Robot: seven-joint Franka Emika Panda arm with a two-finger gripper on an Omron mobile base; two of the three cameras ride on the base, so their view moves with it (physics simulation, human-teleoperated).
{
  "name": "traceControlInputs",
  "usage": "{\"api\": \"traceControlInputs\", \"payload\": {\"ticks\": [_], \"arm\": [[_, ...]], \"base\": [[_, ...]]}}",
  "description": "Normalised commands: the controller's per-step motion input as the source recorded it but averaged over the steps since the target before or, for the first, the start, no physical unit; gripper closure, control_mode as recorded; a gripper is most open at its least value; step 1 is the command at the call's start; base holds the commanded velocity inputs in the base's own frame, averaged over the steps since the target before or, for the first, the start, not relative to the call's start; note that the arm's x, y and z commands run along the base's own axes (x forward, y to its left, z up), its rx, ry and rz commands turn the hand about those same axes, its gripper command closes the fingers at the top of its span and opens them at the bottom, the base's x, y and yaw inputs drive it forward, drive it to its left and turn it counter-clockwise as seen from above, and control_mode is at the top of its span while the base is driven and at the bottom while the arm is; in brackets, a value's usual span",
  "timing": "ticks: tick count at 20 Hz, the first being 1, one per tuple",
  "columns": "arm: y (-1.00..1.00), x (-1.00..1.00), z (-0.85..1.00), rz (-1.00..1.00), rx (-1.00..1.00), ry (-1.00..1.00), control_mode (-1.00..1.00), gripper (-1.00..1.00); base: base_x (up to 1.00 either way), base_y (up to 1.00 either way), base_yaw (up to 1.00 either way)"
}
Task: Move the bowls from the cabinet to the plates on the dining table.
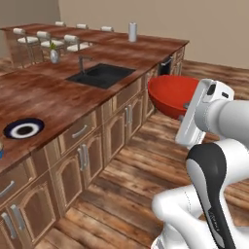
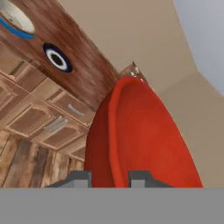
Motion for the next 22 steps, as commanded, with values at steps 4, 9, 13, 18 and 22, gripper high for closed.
{"api": "traceControlInputs", "payload": {"ticks": [4, 9, 13, 18, 22], "arm": [[0.00, 0.00, 0.00, 0.00, 0.00, 0.00, 1.00, 1.00], [0.00, 0.00, 0.00, 0.00, 0.00, 0.00, 1.00, 1.00], [0.00, 0.00, 0.00, 0.00, 0.00, 0.00, 1.00, 1.00], [0.00, 0.00, 0.00, 0.00, 0.00, 0.00, 1.00, 1.00], [0.00, 0.00, 0.00, 0.00, 0.00, 0.00, 1.00, 1.00]], "base": [[0.00, -0.33, 0.44], [0.00, -0.36, 0.44], [0.23, -0.41, 0.41], [0.59, -0.33, 0.32], [0.74, -0.46, 0.18]]}}
